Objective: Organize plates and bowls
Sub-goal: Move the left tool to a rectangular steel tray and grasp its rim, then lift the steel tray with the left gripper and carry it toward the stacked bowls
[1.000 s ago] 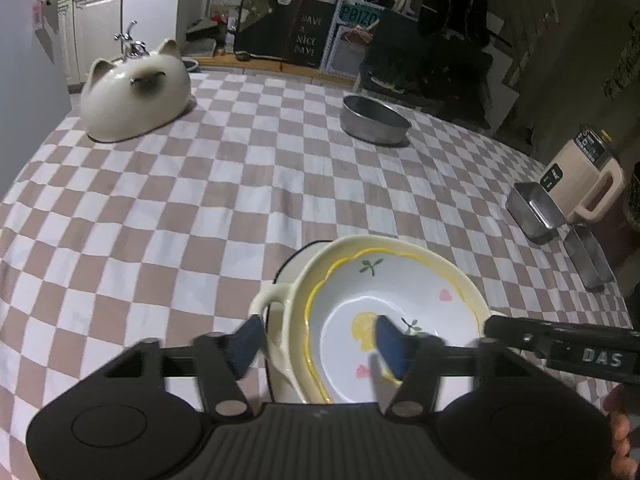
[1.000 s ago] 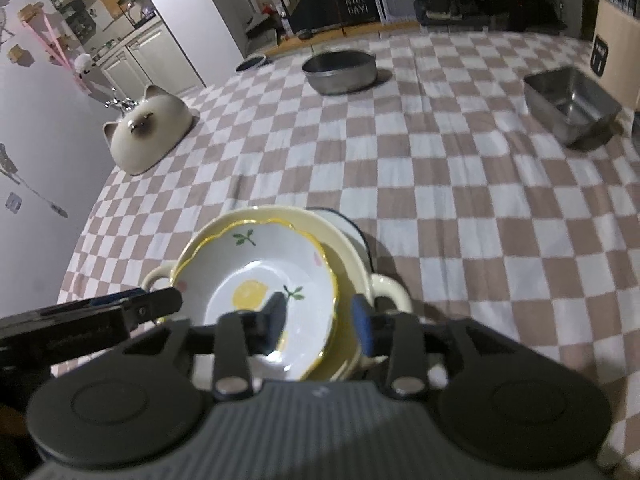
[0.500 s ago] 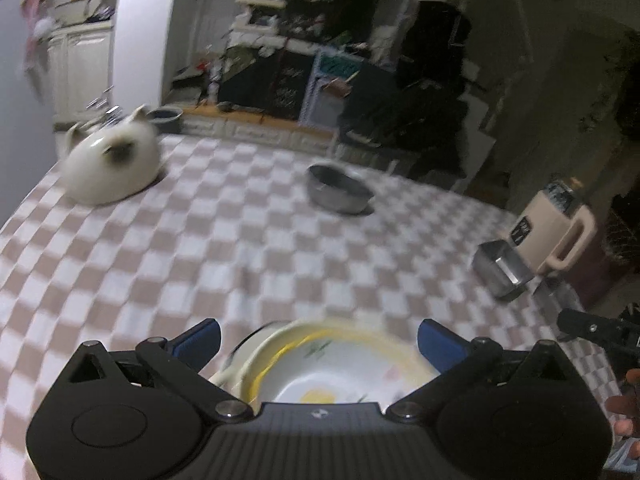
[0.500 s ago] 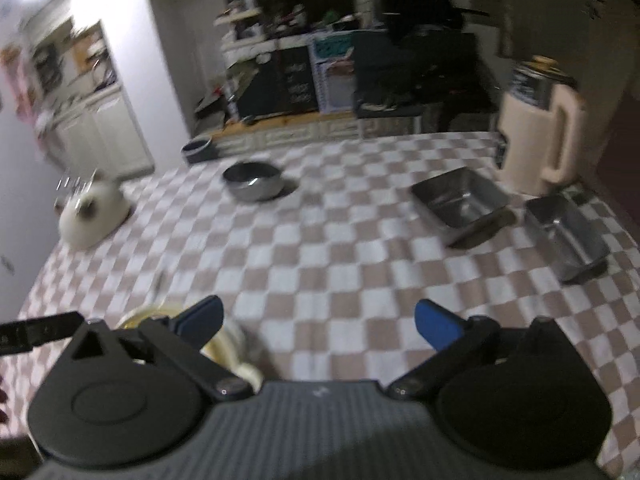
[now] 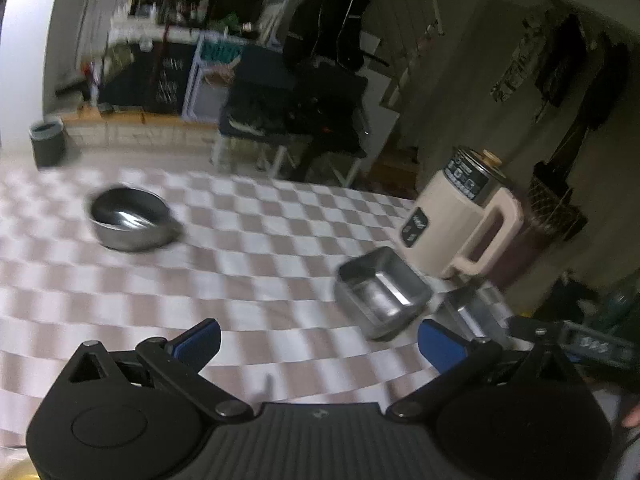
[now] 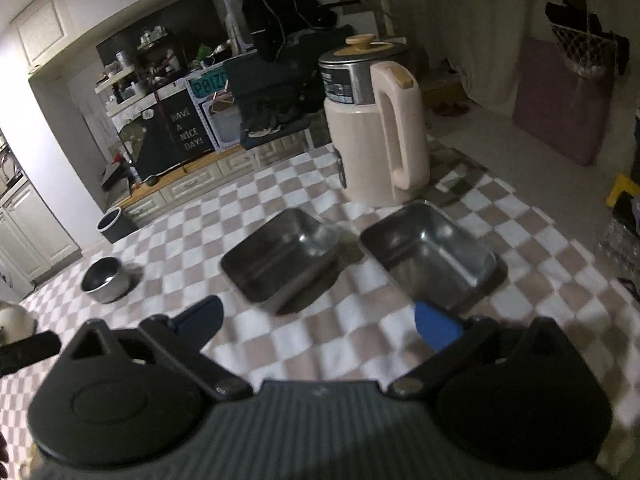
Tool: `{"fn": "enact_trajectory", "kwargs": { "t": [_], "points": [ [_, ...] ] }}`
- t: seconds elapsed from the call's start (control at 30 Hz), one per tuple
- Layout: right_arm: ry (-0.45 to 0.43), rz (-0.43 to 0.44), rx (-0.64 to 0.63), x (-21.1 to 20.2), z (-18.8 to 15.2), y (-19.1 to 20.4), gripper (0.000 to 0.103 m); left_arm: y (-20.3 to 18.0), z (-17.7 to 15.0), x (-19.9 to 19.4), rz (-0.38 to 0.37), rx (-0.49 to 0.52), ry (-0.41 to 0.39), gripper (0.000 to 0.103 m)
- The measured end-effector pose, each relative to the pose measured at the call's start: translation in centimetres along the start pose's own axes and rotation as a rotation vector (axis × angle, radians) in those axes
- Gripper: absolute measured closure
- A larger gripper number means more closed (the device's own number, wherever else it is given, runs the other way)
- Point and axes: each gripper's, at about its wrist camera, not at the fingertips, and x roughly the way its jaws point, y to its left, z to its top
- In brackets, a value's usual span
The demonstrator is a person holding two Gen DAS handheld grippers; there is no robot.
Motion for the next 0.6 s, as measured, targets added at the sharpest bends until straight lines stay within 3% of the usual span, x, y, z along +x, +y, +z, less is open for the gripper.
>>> {"fn": "enact_trajectory", "kwargs": {
  "t": [0.1,0.23,0.4,0.6],
  "points": [
    [-0.010,0.013,-0.079,3.0,1.5,-0.3,0.004,-1.0,-0.2,3.9,-0.017,-0.087,0.039,0.000],
    [-0.001,0.063,-0.127,6.8,4.4,-0.4,0.020,-1.1,-0.4,8.3,-0.035,-0.203,0.059,0.002],
    [0.026,0.108,-0.238,11.4,6.5,0.6,0.035,-0.1,0.1,12.4,-0.097,-0.356,0.076,0.020],
    [0.113,0.120,-0.326,17.5,7.5,1.7,0.055,0.4,0.7,15.8,-0.116,-0.364,0.088,0.047]
  ]
}}
